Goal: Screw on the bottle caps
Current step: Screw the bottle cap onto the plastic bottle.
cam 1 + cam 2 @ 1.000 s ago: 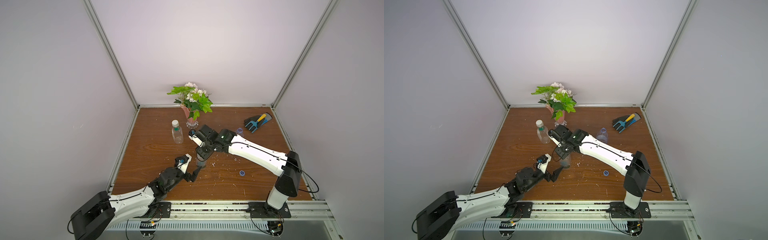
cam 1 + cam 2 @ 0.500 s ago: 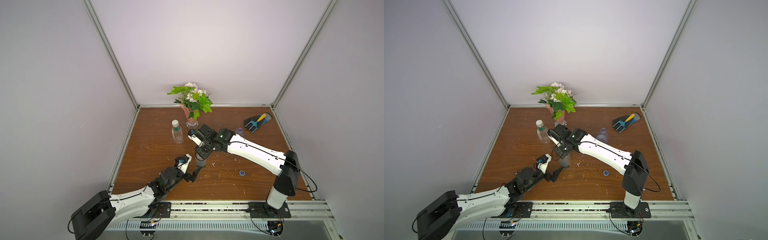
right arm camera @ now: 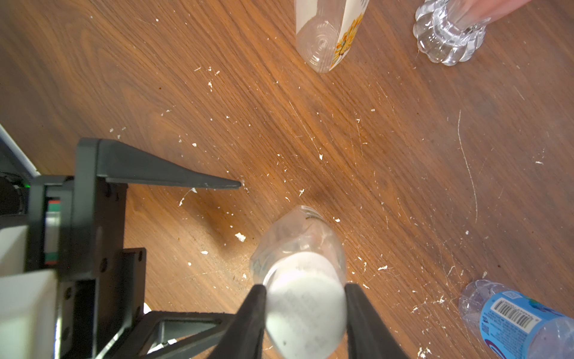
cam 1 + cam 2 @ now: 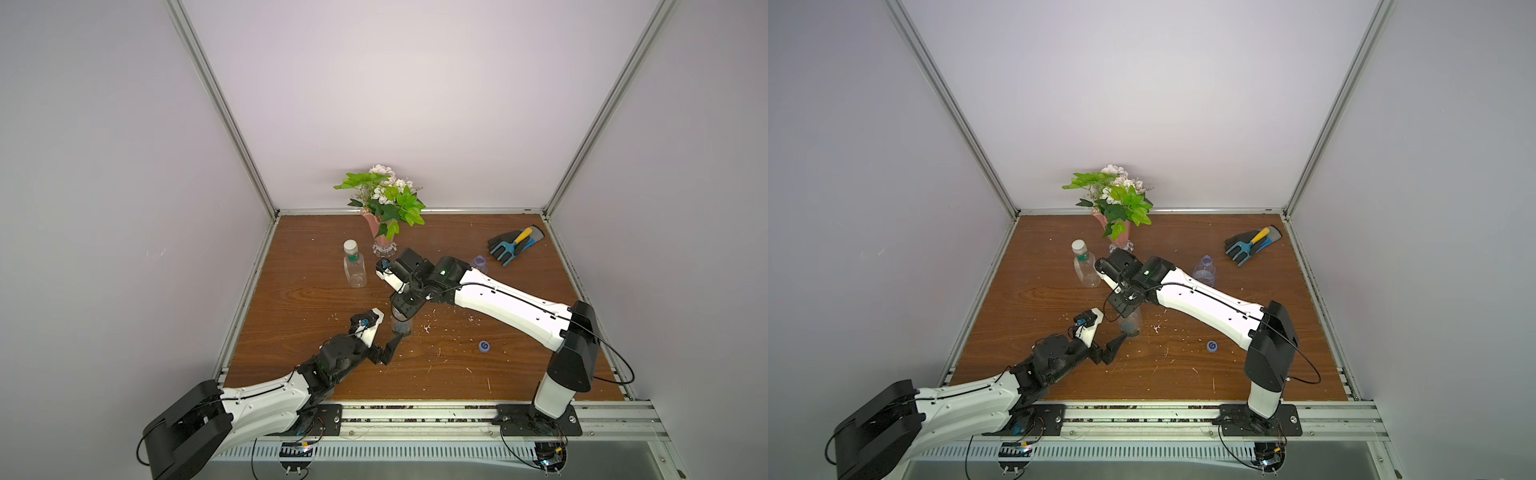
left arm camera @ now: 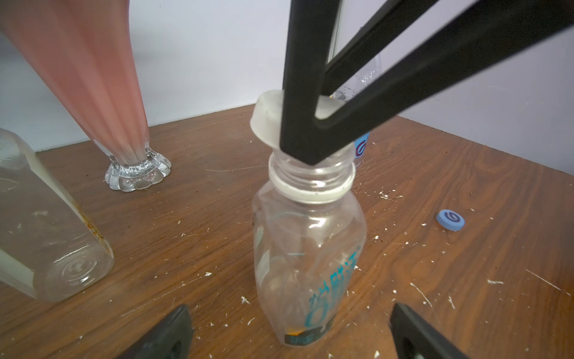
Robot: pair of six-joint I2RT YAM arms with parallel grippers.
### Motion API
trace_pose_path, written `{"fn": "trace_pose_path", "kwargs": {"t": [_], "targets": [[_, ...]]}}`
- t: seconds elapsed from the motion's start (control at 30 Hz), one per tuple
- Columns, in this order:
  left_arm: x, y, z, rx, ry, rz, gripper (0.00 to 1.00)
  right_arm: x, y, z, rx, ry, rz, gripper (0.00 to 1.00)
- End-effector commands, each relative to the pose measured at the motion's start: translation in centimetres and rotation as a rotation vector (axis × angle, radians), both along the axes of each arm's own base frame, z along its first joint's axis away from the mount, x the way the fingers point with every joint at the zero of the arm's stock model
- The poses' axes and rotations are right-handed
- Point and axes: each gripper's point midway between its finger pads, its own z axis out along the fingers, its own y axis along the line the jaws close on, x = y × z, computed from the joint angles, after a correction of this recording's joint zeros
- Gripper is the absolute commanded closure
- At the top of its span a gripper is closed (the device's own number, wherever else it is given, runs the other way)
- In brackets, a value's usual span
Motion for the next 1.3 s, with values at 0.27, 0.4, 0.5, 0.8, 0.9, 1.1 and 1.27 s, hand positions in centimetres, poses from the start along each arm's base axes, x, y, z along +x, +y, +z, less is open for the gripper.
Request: {"fn": "trace_pose_path", "kwargs": {"t": [0.27,0.4,0.5,0.8,0.9,1.1,1.27], "targets": [[0.9,-0.8,2.4,-0.040,-0.056,-0.001,0.01,-0.8,-0.3,0.7,-0.011,0.032,0.012,0.59],[1.1,-1.1,2.8,-0.035,-0.069,-0.006,0.00,-0.7,-0.3,1.1,-0.004,0.027,0.011,0.59],[1.4,-1.5,3.0,-0.031,-0.076,-0.009,0.00,-0.8,-0.2,1.2,0.001,0.031,0.013,0.59],[2.0,-2.5,2.8,-0.019,-0.066,-0.024,0.02,-0.9,-0.2,1.1,0.006,0.038,0.016,0.58],[2.1,-2.6,2.9,-0.024,-0.071,-0.019,0.04,-0.9,-0.1,0.8,0.001,0.044,0.018,0.58],[2.3,-2.5,2.9,-0.019,-0.078,-0.009,0.16,-0.9,-0.3,0.6,-0.005,0.045,0.015,0.57],[2.4,-2.3,2.6,-0.019,-0.076,0.006,0.20,-0.8,-0.6,0.7,-0.004,0.045,0.009,0.56]]}}
